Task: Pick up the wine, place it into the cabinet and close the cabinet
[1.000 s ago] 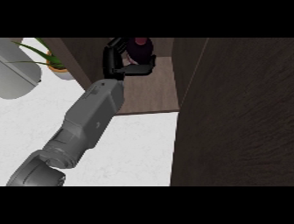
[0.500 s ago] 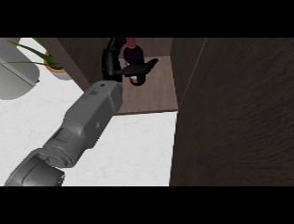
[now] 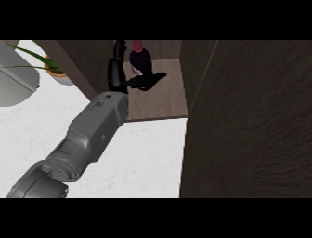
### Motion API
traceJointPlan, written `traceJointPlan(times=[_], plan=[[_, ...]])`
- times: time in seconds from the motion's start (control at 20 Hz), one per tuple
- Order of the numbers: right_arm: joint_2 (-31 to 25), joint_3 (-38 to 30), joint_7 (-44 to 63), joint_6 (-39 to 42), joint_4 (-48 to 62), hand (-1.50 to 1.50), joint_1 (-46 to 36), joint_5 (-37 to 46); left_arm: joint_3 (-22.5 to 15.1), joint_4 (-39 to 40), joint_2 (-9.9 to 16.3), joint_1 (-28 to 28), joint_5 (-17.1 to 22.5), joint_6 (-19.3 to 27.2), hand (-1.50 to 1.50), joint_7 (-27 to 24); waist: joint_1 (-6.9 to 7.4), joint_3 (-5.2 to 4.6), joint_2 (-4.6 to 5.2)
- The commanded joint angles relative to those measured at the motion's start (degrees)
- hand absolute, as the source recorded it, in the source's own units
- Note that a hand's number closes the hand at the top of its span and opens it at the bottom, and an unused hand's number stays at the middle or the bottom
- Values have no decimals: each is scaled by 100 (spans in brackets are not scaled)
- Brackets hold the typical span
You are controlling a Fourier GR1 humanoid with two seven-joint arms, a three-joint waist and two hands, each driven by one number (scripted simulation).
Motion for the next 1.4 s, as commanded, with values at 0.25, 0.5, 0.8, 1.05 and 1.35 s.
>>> traceJointPlan(times=[0.25,0.5,0.8,1.05,1.35], plan=[[69,16,211,-206,-150,-150,-278,-21,189,-83,48,280,81,-81,-150,-402,31,-22,31],[-19,19,-53,69,-86,-150,84,-134,89,-45,205,607,-75,-540,-150,-697,24,-18,40],[17,251,171,-59,-317,-150,187,-30,161,-61,42,316,-59,-649,-150,-461,49,-18,-5],[-49,58,109,-14,-58,-150,-63,-192,115,-80,98,171,-128,-969,-150,-337,70,-19,14],[68,317,92,-87,-240,-150,151,57,38,-140,-29,724,49,-1339,-150,-721,98,-18,-59]])
